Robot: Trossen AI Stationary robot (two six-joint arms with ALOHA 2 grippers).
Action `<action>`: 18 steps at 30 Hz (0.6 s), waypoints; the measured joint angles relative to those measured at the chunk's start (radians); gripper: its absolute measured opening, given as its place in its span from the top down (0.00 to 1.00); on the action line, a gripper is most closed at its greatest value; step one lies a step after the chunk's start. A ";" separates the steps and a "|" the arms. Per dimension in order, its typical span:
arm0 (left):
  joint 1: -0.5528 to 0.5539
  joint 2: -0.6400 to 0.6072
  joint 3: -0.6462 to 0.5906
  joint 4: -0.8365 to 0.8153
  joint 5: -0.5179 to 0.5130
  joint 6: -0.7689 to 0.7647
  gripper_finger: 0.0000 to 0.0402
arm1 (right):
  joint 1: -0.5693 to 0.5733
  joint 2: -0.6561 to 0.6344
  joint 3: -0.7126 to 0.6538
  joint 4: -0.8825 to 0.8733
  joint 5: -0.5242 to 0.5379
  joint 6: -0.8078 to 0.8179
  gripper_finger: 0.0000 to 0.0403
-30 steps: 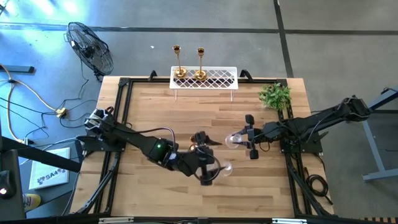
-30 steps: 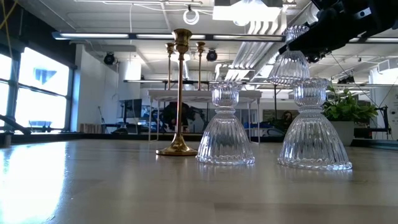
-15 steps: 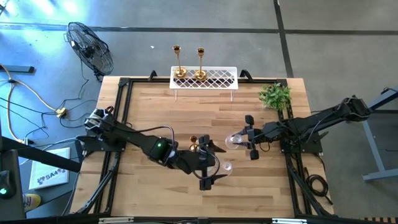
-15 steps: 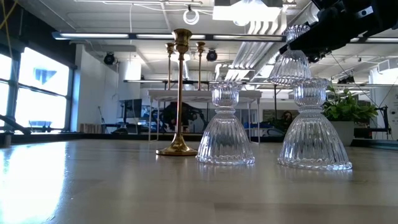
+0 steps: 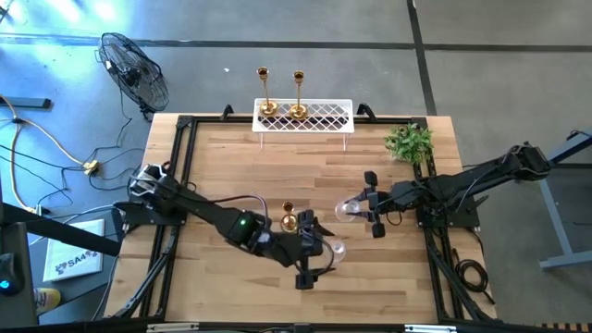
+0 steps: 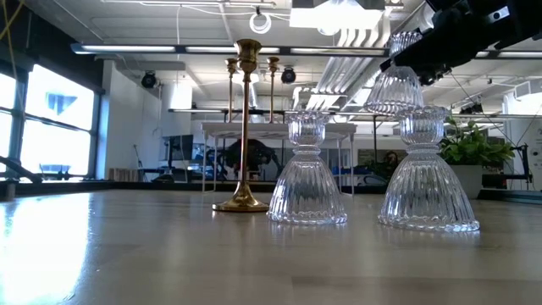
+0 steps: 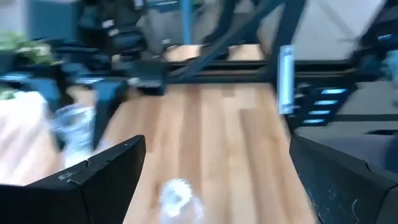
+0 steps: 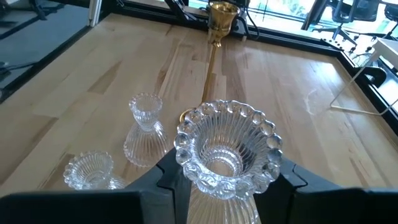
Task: Pick & Place candle stick holders
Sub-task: Put the top glass candle holder on the shelf
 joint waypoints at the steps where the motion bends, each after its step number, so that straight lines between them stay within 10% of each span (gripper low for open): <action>1: 0.001 0.003 0.001 -0.022 -0.037 -0.005 0.03 | 0.000 -0.001 0.000 0.001 0.000 0.000 0.70; 8: 0.029 0.008 -0.001 -0.178 -0.276 -0.048 0.03 | 0.020 -0.002 0.000 0.041 -0.014 -0.013 0.70; 18: 0.120 0.008 -0.001 -0.199 -0.135 -0.046 0.03 | 0.084 -0.003 0.053 0.057 -0.010 -0.063 0.70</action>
